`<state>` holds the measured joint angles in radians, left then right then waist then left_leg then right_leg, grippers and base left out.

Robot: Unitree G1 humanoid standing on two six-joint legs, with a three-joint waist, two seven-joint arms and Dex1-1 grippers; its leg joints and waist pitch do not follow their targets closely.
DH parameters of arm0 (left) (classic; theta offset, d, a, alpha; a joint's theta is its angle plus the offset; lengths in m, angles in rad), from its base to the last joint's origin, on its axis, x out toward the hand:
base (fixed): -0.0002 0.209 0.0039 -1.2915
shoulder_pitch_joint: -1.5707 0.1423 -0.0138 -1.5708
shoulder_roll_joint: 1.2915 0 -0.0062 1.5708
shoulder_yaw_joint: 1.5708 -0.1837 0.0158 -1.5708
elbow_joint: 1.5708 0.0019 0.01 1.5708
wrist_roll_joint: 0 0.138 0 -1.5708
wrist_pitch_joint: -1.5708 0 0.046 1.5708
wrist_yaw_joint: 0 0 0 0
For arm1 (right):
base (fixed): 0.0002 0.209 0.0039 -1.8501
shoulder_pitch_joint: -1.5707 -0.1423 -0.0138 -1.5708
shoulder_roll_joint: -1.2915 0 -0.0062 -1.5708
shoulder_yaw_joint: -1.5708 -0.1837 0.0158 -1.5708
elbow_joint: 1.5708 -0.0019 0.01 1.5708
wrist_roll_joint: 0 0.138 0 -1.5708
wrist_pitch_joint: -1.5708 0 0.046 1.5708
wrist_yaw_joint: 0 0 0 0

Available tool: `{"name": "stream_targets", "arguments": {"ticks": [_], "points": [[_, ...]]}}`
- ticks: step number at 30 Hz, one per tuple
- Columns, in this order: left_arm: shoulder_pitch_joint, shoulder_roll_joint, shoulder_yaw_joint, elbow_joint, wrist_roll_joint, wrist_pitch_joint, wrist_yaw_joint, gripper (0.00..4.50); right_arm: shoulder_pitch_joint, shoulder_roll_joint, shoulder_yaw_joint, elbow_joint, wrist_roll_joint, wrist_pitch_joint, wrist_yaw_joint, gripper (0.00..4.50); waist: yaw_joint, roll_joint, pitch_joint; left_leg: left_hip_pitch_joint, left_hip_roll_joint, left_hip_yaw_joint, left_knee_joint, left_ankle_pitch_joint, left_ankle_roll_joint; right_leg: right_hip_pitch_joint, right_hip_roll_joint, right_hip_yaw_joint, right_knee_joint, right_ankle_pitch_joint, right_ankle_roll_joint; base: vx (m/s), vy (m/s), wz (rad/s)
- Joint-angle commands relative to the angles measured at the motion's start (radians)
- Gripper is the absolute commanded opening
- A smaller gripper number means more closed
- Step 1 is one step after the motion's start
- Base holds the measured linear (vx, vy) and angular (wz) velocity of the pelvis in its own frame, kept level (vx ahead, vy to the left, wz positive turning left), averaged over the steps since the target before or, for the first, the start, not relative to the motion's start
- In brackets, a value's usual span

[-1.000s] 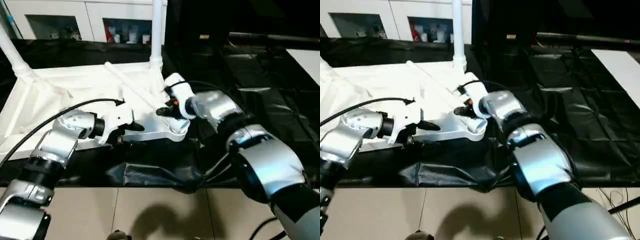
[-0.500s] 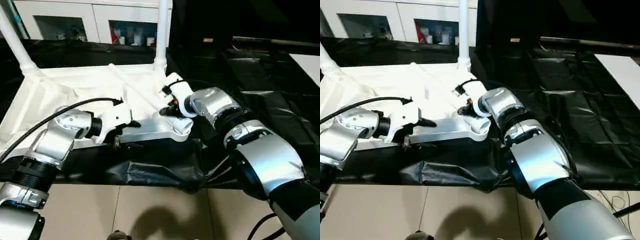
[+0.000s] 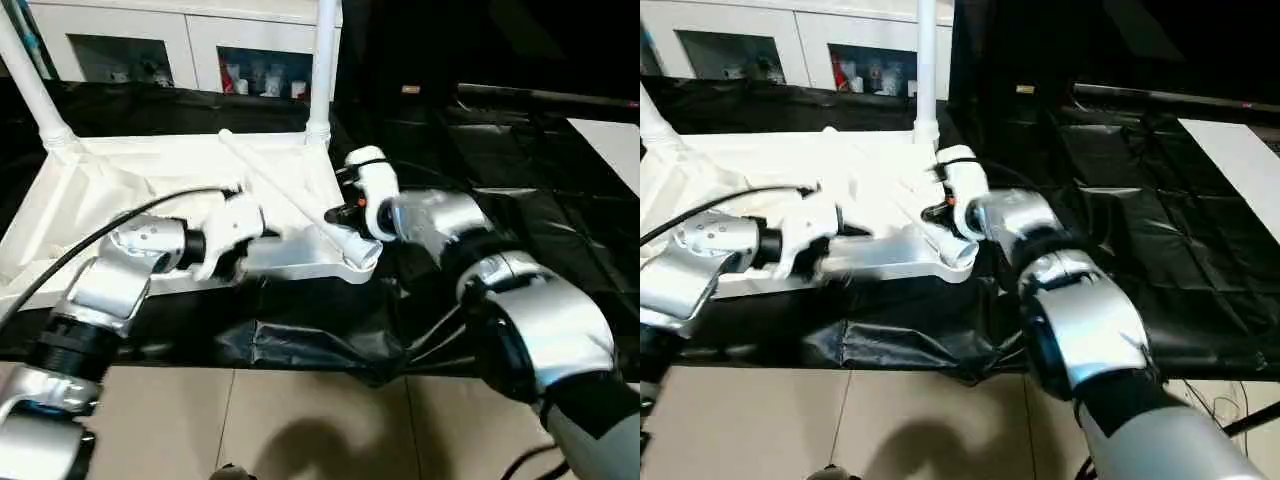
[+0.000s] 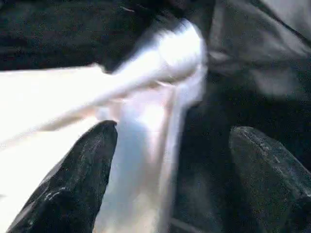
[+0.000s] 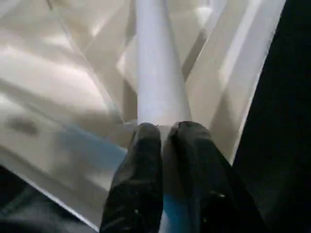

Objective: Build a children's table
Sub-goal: Rotate table base

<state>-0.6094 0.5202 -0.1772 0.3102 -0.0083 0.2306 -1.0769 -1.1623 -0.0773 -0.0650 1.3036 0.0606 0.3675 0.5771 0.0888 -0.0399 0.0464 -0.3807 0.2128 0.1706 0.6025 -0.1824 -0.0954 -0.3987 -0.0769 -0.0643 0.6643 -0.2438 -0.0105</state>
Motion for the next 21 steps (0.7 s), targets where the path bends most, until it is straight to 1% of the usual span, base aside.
{"name": "stream_targets", "arguments": {"ticks": [1,2,3,4,5,6,7,8,9,10,11,12,13,14,15,16,17,18,19,20,21], "points": [[-0.043,-0.046,0.06,0.041,-0.021,0.019,0.122,4.05,0.036,-0.005,-0.044,0.018,0.042,-0.05,0.005,0.24,0.0,0.021,-0.073,0.017,0.015,0.005,-0.061,-0.041,-0.008,0.06,-0.057,0.047,-0.056,0.21,-0.252,0.0,0.0,0.0],[-0.043,-0.046,0.06,0.041,-0.021,0.019,0.122,4.05,0.036,-0.005,-0.044,0.018,0.042,-0.05,0.005,0.24,-0.002,0.017,-0.073,0.014,0.015,0.005,-0.06,-0.034,-0.003,0.062,-0.056,0.047,-0.055,0.225,-0.255,0.0,0.0,0.0],[-0.043,-0.046,0.06,0.041,-0.021,0.019,0.122,4.05,0.036,-0.005,-0.044,0.018,0.042,-0.05,0.005,0.19,0.001,0.016,-0.075,0.015,0.014,0.005,-0.059,-0.019,0.01,0.062,-0.055,0.045,-0.053,0.241,-0.264,0.0,0.0,0.0],[-0.051,-0.07,0.083,0.058,-0.029,0.022,0.17,4.05,0.041,-0.006,-0.058,0.009,0.057,-0.075,0.019,0.19,0.001,0.02,-0.075,0.012,0.013,0.005,-0.058,-0.017,0.016,0.062,-0.054,0.045,-0.051,0.249,-0.267,0.0,0.0,0.0],[-0.057,-0.103,0.117,0.074,-0.042,0.04,0.239,4.05,0.052,-0.007,-0.089,-0.018,0.091,-0.125,0.056,0.09,-0.001,0.031,-0.075,0.015,0.014,0.006,-0.055,-0.028,0.017,0.06,-0.053,0.044,-0.054,0.266,-0.271,0.0,0.0,0.0],[-0.057,-0.142,0.157,0.085,-0.058,0.05,0.32,4.05,0.069,-0.007,-0.135,-0.067,0.146,-0.177,0.104,0.09,0.001,0.029,-0.08,0.013,0.014,0.004,-0.052,-0.015,0.028,0.066,-0.054,0.045,-0.048,0.308,-0.28,0.0,0.0,0.0],[-0.056,-0.147,0.162,0.086,-0.06,0.052,0.329,4.05,0.072,-0.007,-0.142,-0.073,0.153,-0.182,0.109,0.09,0.001,0.033,-0.079,0.011,0.015,0.003,-0.051,-0.01,0.047,0.066,-0.055,0.045,-0.05,0.345,-0.283,0.0,0.0,0.0],[-0.056,-0.147,0.162,0.086,-0.06,0.052,0.329,4.05,0.072,-0.007,-0.142,-0.073,0.153,-0.182,0.109,0.09,0.002,0.029,-0.083,0.012,0.015,0.002,-0.048,0.005,0.054,0.068,-0.054,0.043,-0.045,0.36,-0.291,0.0,0.0,0.0],[-0.054,-0.159,0.174,0.085,-0.067,0.055,0.35,4.05,0.079,-0.006,-0.159,-0.092,0.172,-0.195,0.119,0.09,0.004,0.029,-0.082,0.011,0.012,0.003,-0.047,0.018,0.071,0.065,-0.05,0.04,-0.044,0.362,-0.304,0.0,0.0,0.0],[-0.052,-0.167,0.179,0.083,-0.07,0.057,0.36,4.05,0.089,-0.006,-0.171,-0.111,0.185,-0.197,0.117,0.09,0.003,0.028,-0.08,0.009,0.012,0.004,-0.047,0.012,0.075,0.065,-0.051,0.041,-0.045,0.358,-0.306,0.0,0.0,0.0],[-0.049,-0.174,0.183,0.081,-0.073,0.06,0.369,4.05,0.098,-0.007,-0.182,-0.13,0.198,-0.199,0.115,0.09,0.003,0.044,-0.079,0.012,0.015,0.003,-0.048,-0.004,0.076,0.063,-0.052,0.04,-0.051,0.349,-0.305,0.0,0.0,0.0],[-0.044,-0.188,0.187,0.074,-0.077,0.068,0.383,4.05,0.122,-0.006,-0.202,-0.173,0.221,-0.202,0.123,0.09,0.004,0.046,-0.08,0.014,0.016,0.001,-0.047,-0.006,0.073,0.063,-0.053,0.04,-0.048,0.349,-0.31,0.0,0.0,0.0],[-0.039,-0.198,0.188,0.064,-0.081,0.075,0.387,4.05,0.14,-0.006,-0.214,-0.201,0.235,-0.199,0.128,0.09,0.005,0.043,-0.081,0.013,0.015,0.001,-0.047,-0.01,0.077,0.066,-0.052,0.038,-0.048,0.347,-0.316,0.0,0.0,0.0],[-0.037,-0.203,0.188,0.06,-0.083,0.079,0.389,4.05,0.149,-0.005,-0.219,-0.215,0.242,-0.197,0.131,0.09,0.005,0.043,-0.081,0.013,0.015,0.001,-0.047,-0.01,0.077,0.066,-0.052,0.038,-0.048,0.347,-0.316,0.0,0.0,0.0],[-0.031,-0.212,0.186,0.048,-0.084,0.088,0.392,4.05,0.168,-0.006,-0.228,-0.242,0.252,-0.194,0.135,0.09,0.008,0.042,-0.08,0.015,0.018,0.001,-0.047,-0.008,0.084,0.065,-0.054,0.039,-0.049,0.349,-0.318,0.0,0.0,0.0],[-0.027,-0.213,0.18,0.037,-0.081,0.094,0.389,4.05,0.179,-0.007,-0.228,-0.258,0.257,-0.184,0.151,0.09,0.007,0.041,-0.08,0.013,0.017,0.002,-0.047,-0.008,0.086,0.066,-0.053,0.039,-0.049,0.345,-0.322,0.0,0.0,0.0],[-0.023,-0.213,0.175,0.034,-0.08,0.096,0.387,4.05,0.182,-0.011,-0.221,-0.252,0.249,-0.194,0.153,0.09,0.005,0.028,-0.079,0.012,0.016,0.004,-0.048,-0.015,0.09,0.067,-0.052,0.039,-0.053,0.323,-0.322,0.0,0.0,0.0],[-0.02,-0.21,0.169,0.032,-0.073,0.096,0.389,4.05,0.177,-0.015,-0.219,-0.243,0.245,-0.202,0.151,0.09,0.005,0.024,-0.078,0.012,0.016,0.004,-0.05,-0.022,0.089,0.066,-0.053,0.039,-0.055,0.288,-0.321,0.0,0.0,0.0],[-0.018,-0.204,0.165,0.029,-0.071,0.095,0.385,4.05,0.166,-0.018,-0.22,-0.23,0.244,-0.205,0.148,0.09,0.005,0.029,-0.077,0.012,0.017,0.002,-0.052,-0.025,0.084,0.065,-0.055,0.039,-0.055,0.254,-0.319,0.0,0.0,0.0],[-0.014,-0.204,0.166,0.023,-0.073,0.1,0.388,4.05,0.156,-0.021,-0.22,-0.216,0.243,-0.213,0.148,0.09,0.003,0.026,-0.075,0.011,0.016,0.003,-0.052,-0.029,0.081,0.065,-0.055,0.039,-0.058,0.24,-0.315,0.0,0.0,0.0],[-0.008,-0.205,0.167,0.014,-0.075,0.107,0.389,4.05,0.149,-0.023,-0.218,-0.208,0.24,-0.217,0.152,0.09,0.002,0.028,-0.074,0.012,0.017,0.003,-0.053,-0.038,0.074,0.065,-0.057,0.04,-0.06,0.216,-0.312,0.0,0.0,0.0]]}}
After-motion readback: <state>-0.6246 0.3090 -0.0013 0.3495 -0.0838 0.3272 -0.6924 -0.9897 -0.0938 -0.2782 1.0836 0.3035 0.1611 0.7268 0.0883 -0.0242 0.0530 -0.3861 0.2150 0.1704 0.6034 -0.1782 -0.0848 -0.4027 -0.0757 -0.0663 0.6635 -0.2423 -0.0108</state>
